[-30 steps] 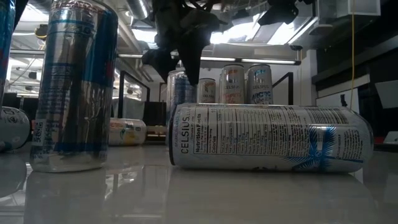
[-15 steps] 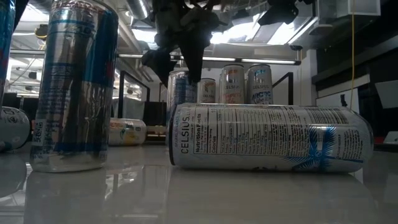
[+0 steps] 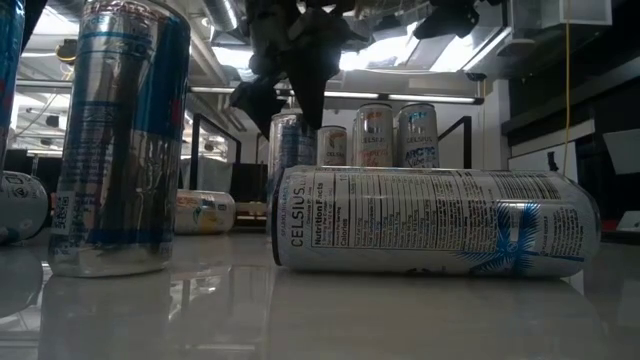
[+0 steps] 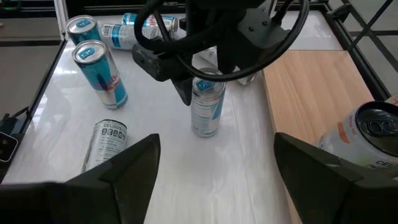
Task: Place canned beverage on shelf
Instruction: Put the blue soda can on the shelf
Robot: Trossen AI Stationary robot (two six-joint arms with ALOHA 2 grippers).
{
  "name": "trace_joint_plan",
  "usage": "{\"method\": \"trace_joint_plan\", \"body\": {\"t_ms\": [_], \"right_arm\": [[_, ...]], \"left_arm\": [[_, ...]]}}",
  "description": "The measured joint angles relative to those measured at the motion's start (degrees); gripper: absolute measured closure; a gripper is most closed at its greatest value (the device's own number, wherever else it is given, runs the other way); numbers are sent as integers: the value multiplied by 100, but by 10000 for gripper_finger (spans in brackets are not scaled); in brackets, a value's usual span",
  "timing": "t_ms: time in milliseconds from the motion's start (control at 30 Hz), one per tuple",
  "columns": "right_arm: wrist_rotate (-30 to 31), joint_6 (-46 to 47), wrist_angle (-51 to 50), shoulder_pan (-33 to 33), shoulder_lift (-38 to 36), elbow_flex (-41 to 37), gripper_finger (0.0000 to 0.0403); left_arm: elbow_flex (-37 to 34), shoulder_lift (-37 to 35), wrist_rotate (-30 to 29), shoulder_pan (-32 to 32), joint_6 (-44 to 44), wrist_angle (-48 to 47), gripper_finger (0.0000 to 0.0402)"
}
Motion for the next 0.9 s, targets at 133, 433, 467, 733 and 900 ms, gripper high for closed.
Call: {"method": "trace_joint_plan", "body": {"t_ms": [133,433,467,733,900], "right_arm": [[0,0,113,0,0,0,100],[0,0,209,0,0,0,100],[-1,0,209,0,0,0,100],[0,-1,418,0,3,-171,100],[0,98,774,0,35,-496,100]], "left_arm": [[0,0,-1,-4,1,100,62],[0,0,-4,46,9,262,62],[0,0,-4,53,9,263,62],[0,-316,-258,64,142,365,62],[7,-637,-460,110,393,310,62]]}}
